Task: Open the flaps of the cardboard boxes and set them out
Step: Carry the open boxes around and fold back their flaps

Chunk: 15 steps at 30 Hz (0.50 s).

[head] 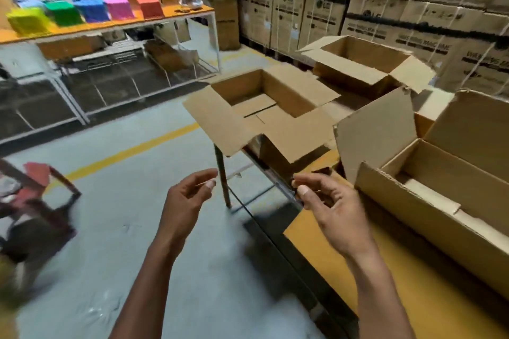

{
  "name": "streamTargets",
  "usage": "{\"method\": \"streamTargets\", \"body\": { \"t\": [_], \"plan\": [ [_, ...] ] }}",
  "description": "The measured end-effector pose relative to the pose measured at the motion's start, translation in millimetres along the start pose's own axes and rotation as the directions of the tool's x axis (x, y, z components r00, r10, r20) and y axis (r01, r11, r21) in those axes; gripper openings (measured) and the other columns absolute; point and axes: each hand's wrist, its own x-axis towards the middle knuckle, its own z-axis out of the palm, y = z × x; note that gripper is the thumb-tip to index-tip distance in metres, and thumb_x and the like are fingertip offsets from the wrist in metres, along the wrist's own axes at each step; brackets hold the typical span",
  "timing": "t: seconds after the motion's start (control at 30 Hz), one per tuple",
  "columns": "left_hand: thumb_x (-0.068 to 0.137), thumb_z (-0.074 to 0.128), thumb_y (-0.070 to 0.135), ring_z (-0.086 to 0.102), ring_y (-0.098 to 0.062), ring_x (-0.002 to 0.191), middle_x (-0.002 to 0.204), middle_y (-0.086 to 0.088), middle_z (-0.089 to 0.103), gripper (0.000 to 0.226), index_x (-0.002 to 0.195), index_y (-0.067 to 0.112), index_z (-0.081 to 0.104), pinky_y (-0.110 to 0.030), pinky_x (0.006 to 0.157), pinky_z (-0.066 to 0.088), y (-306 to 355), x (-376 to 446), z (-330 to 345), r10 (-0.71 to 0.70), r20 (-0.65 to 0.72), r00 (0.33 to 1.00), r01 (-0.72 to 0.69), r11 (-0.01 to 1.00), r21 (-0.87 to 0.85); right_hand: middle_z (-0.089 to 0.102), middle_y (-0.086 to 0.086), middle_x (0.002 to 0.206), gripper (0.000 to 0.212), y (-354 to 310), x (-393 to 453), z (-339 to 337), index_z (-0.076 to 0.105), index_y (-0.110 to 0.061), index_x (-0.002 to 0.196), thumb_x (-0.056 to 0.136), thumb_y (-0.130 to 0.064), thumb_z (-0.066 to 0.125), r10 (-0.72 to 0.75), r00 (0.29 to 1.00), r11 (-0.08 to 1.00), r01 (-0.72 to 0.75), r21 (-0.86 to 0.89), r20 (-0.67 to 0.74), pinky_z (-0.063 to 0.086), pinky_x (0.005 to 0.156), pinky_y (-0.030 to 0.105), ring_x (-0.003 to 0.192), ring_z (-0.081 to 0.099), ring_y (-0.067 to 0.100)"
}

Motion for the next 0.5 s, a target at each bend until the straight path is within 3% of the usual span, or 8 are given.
{"method": "streamTargets", "body": {
  "t": [0.2,0.37,0.5],
  "plan": [
    [0.094,0.063,0.023,0.067,-0.018,0.114,0.118,0.007,0.073,0.023,0.112,0.029,0.075,-0.043,0.100,0.053,-46,27,-103,-0.159,-0.041,0.986,0.158,0.987,-0.033,0.073,-0.016,0.106,0.021,47,38,152,0.072,-0.032,0.109,0.096,-0.018,0.065,0.181,0.975,0.983,-0.177,-0.039,0.131,0.057,0.086,0.026,0.100,0.068,0.005],
    [0.099,0.059,0.015,0.069,-0.018,0.111,0.116,0.005,0.073,0.025,0.114,0.028,0.075,-0.039,0.098,0.054,-73,60,-166,-0.282,-0.081,0.956,0.275,0.958,-0.087,0.071,-0.012,0.108,0.022,71,71,240,0.072,-0.030,0.107,0.094,-0.014,0.066,0.260,0.940,0.965,-0.241,-0.106,0.223,0.049,0.075,0.005,0.100,0.065,0.000],
    [0.099,0.059,0.014,0.070,-0.018,0.108,0.119,0.003,0.071,0.025,0.115,0.029,0.073,-0.038,0.096,0.055,-91,99,-196,-0.356,-0.141,0.924,0.335,0.930,-0.155,0.074,-0.009,0.103,0.019,90,107,292,0.074,-0.024,0.107,0.092,-0.014,0.068,0.299,0.915,0.946,-0.249,-0.206,0.271,0.044,0.075,0.002,0.095,0.065,-0.005]
  ]
}}
